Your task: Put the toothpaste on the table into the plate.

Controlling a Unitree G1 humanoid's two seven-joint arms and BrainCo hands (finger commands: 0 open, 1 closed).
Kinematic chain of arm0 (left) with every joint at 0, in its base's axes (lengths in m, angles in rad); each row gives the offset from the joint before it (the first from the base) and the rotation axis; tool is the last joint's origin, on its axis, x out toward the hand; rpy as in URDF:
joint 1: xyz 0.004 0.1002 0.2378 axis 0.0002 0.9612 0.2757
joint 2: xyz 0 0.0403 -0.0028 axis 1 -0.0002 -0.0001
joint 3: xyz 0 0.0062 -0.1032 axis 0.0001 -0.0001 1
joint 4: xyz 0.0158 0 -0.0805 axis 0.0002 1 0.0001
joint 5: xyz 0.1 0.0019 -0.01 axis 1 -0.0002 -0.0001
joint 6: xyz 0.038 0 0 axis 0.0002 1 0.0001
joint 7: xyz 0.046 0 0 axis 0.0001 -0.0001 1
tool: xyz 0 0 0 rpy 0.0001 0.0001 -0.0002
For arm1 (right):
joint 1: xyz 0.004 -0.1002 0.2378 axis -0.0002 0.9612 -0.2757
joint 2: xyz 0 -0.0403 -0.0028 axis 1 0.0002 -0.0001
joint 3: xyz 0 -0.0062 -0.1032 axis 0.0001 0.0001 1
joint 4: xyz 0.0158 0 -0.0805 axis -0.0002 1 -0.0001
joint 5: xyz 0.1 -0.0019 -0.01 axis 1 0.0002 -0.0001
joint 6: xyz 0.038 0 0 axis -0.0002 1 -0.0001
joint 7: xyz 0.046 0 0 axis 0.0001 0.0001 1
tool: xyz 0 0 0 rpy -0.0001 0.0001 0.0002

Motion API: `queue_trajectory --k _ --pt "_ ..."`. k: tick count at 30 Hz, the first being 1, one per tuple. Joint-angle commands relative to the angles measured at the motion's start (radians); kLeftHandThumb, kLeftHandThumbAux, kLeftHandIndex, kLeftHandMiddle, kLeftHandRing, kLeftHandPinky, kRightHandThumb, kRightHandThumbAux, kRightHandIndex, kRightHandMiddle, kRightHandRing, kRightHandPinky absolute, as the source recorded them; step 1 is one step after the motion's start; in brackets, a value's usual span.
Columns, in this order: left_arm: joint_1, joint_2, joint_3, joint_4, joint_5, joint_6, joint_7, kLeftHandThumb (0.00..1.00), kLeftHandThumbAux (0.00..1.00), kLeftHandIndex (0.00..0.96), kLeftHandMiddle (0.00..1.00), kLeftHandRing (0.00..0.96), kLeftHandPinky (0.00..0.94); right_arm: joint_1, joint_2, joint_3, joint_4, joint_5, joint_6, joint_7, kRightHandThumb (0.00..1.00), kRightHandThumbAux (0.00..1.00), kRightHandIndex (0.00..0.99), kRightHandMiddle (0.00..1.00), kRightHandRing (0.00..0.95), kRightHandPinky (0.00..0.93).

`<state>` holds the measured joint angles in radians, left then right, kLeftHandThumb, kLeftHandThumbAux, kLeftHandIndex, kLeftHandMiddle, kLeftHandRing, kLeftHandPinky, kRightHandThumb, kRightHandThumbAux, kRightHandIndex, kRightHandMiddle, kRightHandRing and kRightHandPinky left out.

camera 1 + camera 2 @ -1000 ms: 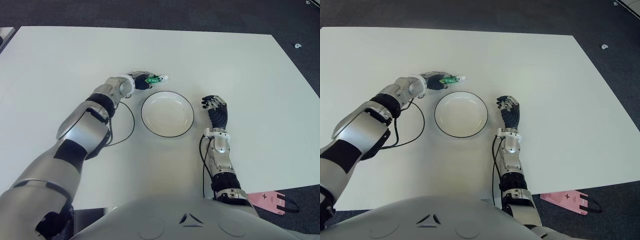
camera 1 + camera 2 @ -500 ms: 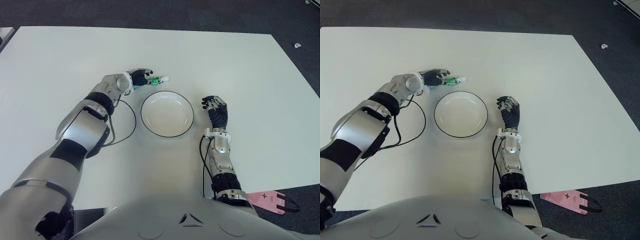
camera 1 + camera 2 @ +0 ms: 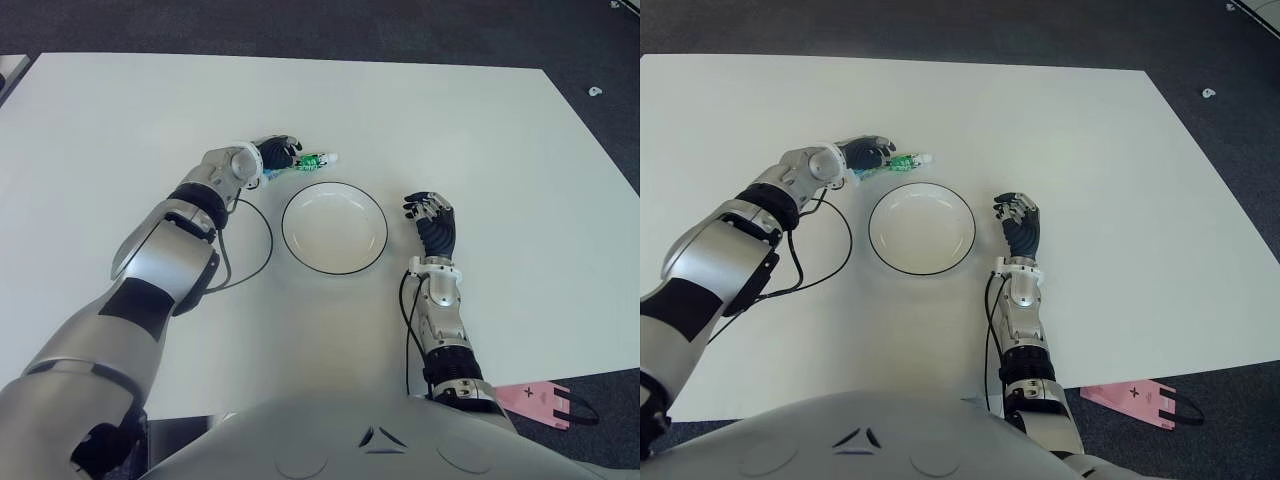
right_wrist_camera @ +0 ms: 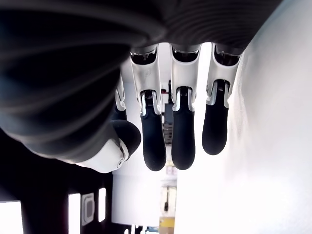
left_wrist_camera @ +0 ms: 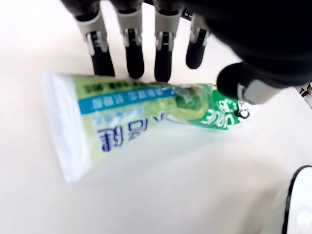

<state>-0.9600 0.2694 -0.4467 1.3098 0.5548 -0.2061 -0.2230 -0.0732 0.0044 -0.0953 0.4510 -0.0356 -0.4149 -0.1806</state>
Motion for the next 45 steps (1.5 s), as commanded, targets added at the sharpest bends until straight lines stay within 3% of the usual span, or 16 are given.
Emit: queue_trajectory --k 1,17,24,40,45 --pt "0.098 0.003 -0.023 0.070 0.030 0.065 -0.062 0.624 0.386 0.155 0.204 0.226 0.283 0.097 0.009 -0.003 0.066 0.000 0.063 -0.002 0.718 0.727 0.427 0.465 0.458 0.475" --pt "0.098 0.011 -0.039 0.066 0.043 0.046 -0.059 0.651 0.382 0.163 0.224 0.258 0.330 0.101 0.009 -0.002 0.053 -0.014 0.081 -0.015 0.717 0.727 0.426 0.469 0.463 0.477" --pt "0.096 0.020 -0.115 0.062 0.115 0.019 0.008 0.652 0.404 0.149 0.223 0.271 0.394 0.110 0.010 -0.002 0.039 -0.013 0.087 -0.012 0.718 0.726 0.427 0.467 0.460 0.472" --pt "0.086 -0.010 -0.297 0.074 0.273 0.074 0.105 0.708 0.393 0.067 0.171 0.238 0.321 0.114 0.011 -0.005 0.049 -0.008 0.057 -0.008 0.718 0.726 0.427 0.466 0.466 0.480" --pt "0.097 -0.020 -0.332 0.080 0.306 0.092 0.147 0.684 0.375 0.050 0.158 0.209 0.286 0.118 0.011 -0.007 0.044 -0.006 0.057 -0.008 0.717 0.727 0.426 0.465 0.463 0.479"
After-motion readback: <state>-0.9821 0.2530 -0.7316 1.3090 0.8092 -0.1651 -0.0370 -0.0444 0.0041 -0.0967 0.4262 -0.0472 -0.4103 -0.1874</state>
